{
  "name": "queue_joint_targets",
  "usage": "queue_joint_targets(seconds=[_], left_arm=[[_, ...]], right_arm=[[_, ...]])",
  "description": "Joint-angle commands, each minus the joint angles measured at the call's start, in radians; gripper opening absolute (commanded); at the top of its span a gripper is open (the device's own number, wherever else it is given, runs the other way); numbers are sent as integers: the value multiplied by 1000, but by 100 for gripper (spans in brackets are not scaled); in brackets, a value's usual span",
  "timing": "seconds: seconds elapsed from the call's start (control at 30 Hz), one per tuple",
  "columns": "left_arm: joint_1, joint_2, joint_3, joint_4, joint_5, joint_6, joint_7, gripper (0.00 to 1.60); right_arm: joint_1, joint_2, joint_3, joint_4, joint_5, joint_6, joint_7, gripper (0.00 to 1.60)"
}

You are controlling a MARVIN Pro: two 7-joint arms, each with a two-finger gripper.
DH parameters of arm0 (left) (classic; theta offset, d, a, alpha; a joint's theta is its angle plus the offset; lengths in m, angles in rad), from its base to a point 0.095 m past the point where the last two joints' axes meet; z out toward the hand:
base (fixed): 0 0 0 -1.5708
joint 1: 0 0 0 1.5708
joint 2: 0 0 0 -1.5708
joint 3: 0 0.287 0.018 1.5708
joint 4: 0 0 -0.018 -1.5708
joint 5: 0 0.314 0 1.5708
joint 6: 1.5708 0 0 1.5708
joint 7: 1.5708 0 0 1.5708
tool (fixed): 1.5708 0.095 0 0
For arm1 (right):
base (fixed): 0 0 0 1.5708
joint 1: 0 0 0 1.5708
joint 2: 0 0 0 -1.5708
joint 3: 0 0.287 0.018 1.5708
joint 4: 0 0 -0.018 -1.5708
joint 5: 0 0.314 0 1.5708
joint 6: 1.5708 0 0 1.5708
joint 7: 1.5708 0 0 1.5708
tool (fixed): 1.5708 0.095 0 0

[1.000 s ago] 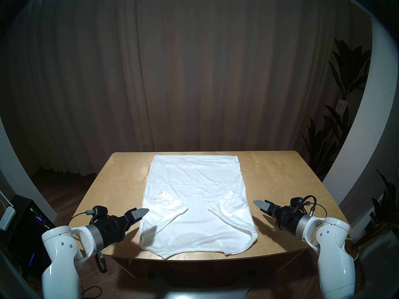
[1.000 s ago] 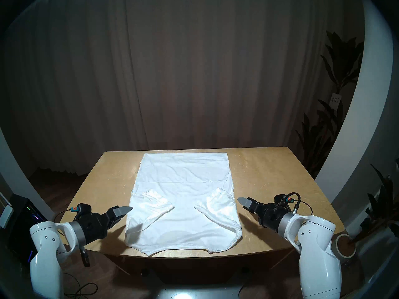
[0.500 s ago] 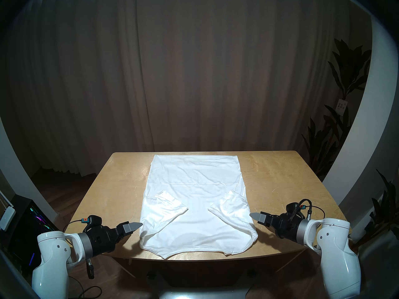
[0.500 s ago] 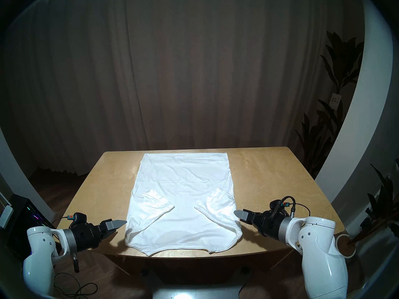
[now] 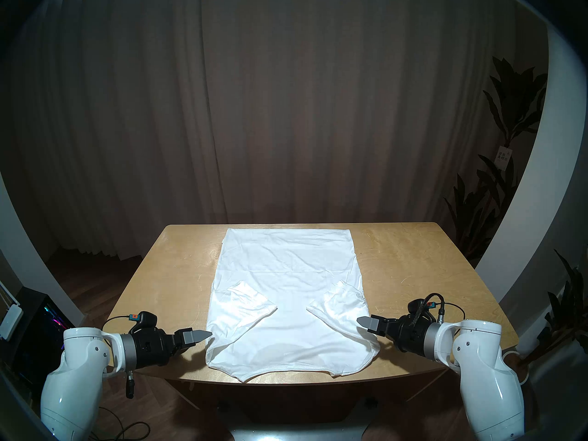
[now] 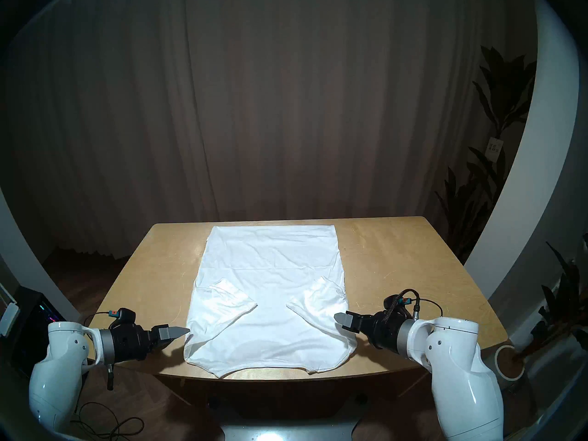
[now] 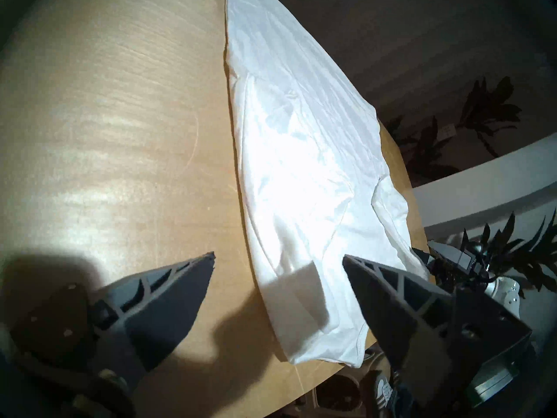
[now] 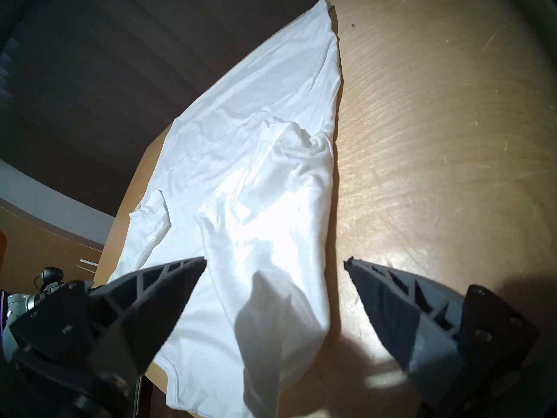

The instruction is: Fold the shirt by bringing both sleeves in and then folding it in half

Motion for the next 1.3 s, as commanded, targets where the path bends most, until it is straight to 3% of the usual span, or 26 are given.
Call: queue_joint_targets(seconds=[0.0,0.1,0.17,0.23,0.3,0.37,0.5,0.6,0.83,0.93,1.07,1.1,1.13,1.2,1.23,1.27], left_arm=[[-49,94,70,70,68,-1,-91,160],[-75,159,126,110,92,-1,-176,156],[-84,162,138,118,107,-1,-197,155],[-110,227,208,159,113,-1,-269,154],[-119,219,214,165,124,-1,-282,158],[-158,232,262,190,131,-1,-311,160],[-204,209,293,211,147,-1,-279,160],[-230,168,291,216,140,-1,-190,160],[-264,143,322,200,138,-1,-135,156],[-262,143,342,185,118,-1,-92,148],[-257,141,355,182,91,-1,-44,123],[-256,141,357,182,79,-1,-28,97],[-254,141,357,184,70,-1,-26,90],[-250,148,361,180,50,-1,-1,76],[-247,156,366,177,23,-1,21,65],[-247,156,366,177,23,-1,21,65]], right_arm=[[40,-16,-16,-2,1,-2,-10,160],[52,-22,-25,2,-2,5,-23,160],[54,-23,-28,3,-2,5,-26,160],[60,-27,-34,4,-5,6,-36,160],[61,-30,-35,4,-3,9,-39,160],[63,-34,-39,1,-3,10,-48,160],[63,-37,-41,-2,1,12,-56,160],[58,-40,-42,-2,2,9,-63,160],[56,-49,-38,-1,14,5,-70,160],[56,-49,-38,3,18,6,-72,160],[63,-51,-47,27,12,18,-88,160],[65,-52,-50,35,11,18,-90,160],[67,-54,-50,44,16,18,-88,160],[70,-50,-55,50,17,18,-84,145],[72,-47,-56,53,22,18,-81,119],[72,-47,-56,53,22,18,-81,119]])
